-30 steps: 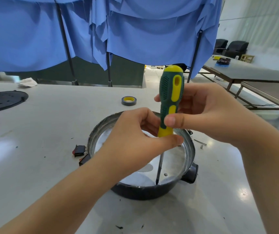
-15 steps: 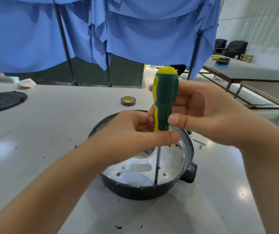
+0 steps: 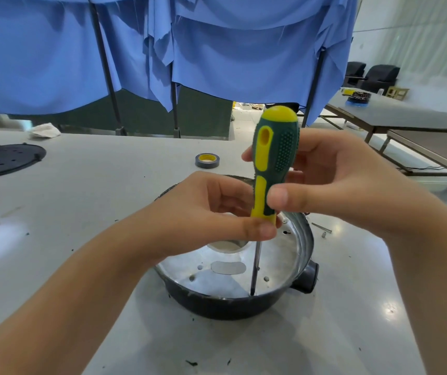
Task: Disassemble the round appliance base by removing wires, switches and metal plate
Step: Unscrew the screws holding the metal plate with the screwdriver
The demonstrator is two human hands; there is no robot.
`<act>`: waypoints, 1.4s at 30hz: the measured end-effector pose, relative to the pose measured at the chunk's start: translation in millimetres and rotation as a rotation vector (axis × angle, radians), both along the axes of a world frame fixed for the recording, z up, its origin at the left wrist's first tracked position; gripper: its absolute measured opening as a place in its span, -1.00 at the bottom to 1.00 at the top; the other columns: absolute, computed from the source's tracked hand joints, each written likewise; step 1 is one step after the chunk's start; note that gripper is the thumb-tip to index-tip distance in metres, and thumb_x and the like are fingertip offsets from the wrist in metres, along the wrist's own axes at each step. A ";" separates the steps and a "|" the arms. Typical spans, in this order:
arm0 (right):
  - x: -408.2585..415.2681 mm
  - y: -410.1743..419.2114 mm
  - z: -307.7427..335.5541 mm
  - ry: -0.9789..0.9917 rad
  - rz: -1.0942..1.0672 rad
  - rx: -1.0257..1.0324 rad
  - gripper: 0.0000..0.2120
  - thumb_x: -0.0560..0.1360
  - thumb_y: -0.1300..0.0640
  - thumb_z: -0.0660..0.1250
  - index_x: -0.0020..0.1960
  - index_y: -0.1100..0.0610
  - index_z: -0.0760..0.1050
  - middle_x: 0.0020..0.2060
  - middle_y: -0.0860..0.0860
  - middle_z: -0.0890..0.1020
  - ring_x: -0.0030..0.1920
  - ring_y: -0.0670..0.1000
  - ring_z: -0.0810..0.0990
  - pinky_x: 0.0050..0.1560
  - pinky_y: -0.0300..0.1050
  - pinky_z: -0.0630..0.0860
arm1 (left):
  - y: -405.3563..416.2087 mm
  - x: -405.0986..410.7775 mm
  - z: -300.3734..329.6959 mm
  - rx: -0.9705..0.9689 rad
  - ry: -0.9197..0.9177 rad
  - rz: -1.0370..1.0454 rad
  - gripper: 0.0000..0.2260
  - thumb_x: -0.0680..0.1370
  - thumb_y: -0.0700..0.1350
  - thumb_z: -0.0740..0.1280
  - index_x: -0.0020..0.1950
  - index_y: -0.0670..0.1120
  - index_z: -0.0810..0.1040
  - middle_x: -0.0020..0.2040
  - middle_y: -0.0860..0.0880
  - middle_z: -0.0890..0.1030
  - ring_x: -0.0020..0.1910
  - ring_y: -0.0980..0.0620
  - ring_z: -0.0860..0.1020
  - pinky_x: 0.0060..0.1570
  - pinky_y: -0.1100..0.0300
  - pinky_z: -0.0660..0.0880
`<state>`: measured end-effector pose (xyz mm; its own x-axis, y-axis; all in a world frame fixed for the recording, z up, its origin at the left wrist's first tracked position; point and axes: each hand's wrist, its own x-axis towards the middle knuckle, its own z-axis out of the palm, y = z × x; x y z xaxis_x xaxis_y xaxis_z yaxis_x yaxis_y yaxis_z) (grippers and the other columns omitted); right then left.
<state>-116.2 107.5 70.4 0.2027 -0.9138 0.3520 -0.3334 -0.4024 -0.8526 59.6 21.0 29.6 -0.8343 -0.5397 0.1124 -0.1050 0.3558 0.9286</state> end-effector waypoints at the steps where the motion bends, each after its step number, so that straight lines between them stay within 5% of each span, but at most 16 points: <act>1: 2.2 -0.9 -0.5 0.026 -0.043 -0.032 -0.68 0.23 0.06 0.51 -0.04 0.10 0.63 -0.06 0.08 0.69 -0.07 0.03 0.69 -0.06 -0.19 0.62 | 0.7 -0.3 0.5 -0.010 -0.001 0.011 -0.66 0.23 0.09 0.52 -0.02 0.06 0.69 -0.07 0.02 0.73 0.00 0.02 0.69 0.16 -0.06 0.56; 11: -2.0 -4.6 -3.3 -0.060 0.074 0.010 -0.65 0.43 0.34 0.31 0.21 0.20 0.47 0.00 0.09 0.70 0.01 0.03 0.69 0.04 -0.21 0.56 | 19.8 -17.8 -7.9 -0.117 0.090 0.292 -0.64 0.24 0.09 0.57 -0.05 0.00 0.63 -0.28 0.06 0.64 -0.21 0.01 0.65 -0.06 -0.03 0.63; 19: -7.9 -5.1 -3.7 -0.039 0.068 0.035 -0.61 0.46 0.31 0.29 0.28 0.20 0.40 0.01 0.08 0.68 0.06 0.04 0.67 0.01 -0.16 0.57 | -1.2 -2.2 -4.5 0.101 -0.054 -0.137 -0.73 0.46 0.01 0.44 0.15 0.05 0.64 0.12 0.04 0.68 0.13 0.06 0.64 0.22 0.12 0.53; 22: -8.1 -4.2 -3.2 -0.037 0.059 0.048 -0.62 0.44 0.24 0.34 0.25 0.14 0.44 0.01 0.07 0.69 0.07 0.05 0.67 0.03 -0.06 0.60 | -8.0 1.2 -8.1 0.163 -0.009 -0.169 -0.68 0.45 0.00 0.41 0.19 0.03 0.62 0.15 -0.02 0.67 0.16 -0.01 0.63 0.22 0.09 0.52; 25: -4.7 -3.3 -2.2 -0.024 0.026 0.034 -0.61 0.34 0.10 0.43 0.16 0.04 0.53 -0.04 -0.01 0.69 0.01 -0.04 0.67 -0.06 -0.21 0.59 | -10.9 2.1 -11.9 0.185 0.025 -0.201 -0.68 0.47 -0.05 0.39 0.22 -0.02 0.61 0.14 -0.09 0.67 0.17 -0.06 0.62 0.23 0.07 0.52; 30: 0.3 -5.5 -3.7 0.006 -0.094 -0.067 -0.62 0.18 0.02 0.52 -0.02 0.03 0.61 -0.05 0.07 0.69 -0.10 0.04 0.69 -0.11 -0.24 0.61 | -9.6 1.6 -11.1 0.133 0.063 -0.199 -0.74 0.45 -0.07 0.40 0.14 0.02 0.64 0.04 0.01 0.71 0.10 -0.01 0.66 0.15 0.15 0.55; 33: -1.0 -4.1 -2.3 -0.008 -0.037 -0.046 -0.61 0.23 0.08 0.50 0.03 0.13 0.59 -0.05 0.12 0.69 -0.08 0.09 0.70 -0.09 -0.20 0.62 | -7.0 -0.3 -10.6 0.043 0.069 -0.122 -0.77 0.36 0.00 0.48 0.00 0.03 0.67 -0.09 -0.02 0.71 0.03 -0.10 0.67 0.12 0.01 0.59; 38: -2.9 -0.4 0.1 -0.048 0.089 0.026 -0.62 0.38 0.26 0.38 0.20 0.20 0.50 0.01 0.07 0.70 0.02 0.04 0.69 0.01 -0.21 0.58 | 5.8 -9.1 -10.0 -0.147 0.111 0.007 -0.72 0.27 0.08 0.53 -0.07 0.10 0.61 -0.20 0.06 0.68 -0.13 0.09 0.67 0.01 0.28 0.57; 42: -4.0 -1.7 -0.4 -0.046 0.117 0.049 -0.57 0.43 0.30 0.30 0.30 0.28 0.40 0.08 0.19 0.65 0.09 0.08 0.66 0.07 -0.16 0.57 | 5.6 -11.7 -10.3 -0.119 0.051 0.026 -0.67 0.26 0.11 0.53 -0.03 0.16 0.58 -0.21 0.10 0.67 -0.13 0.07 0.66 0.00 0.22 0.60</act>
<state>-120.2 105.8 70.0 0.2939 -0.9011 0.3187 -0.2469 -0.3937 -0.8855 47.8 26.6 19.3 -0.8118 -0.5415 0.2186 -0.0694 0.4611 0.8846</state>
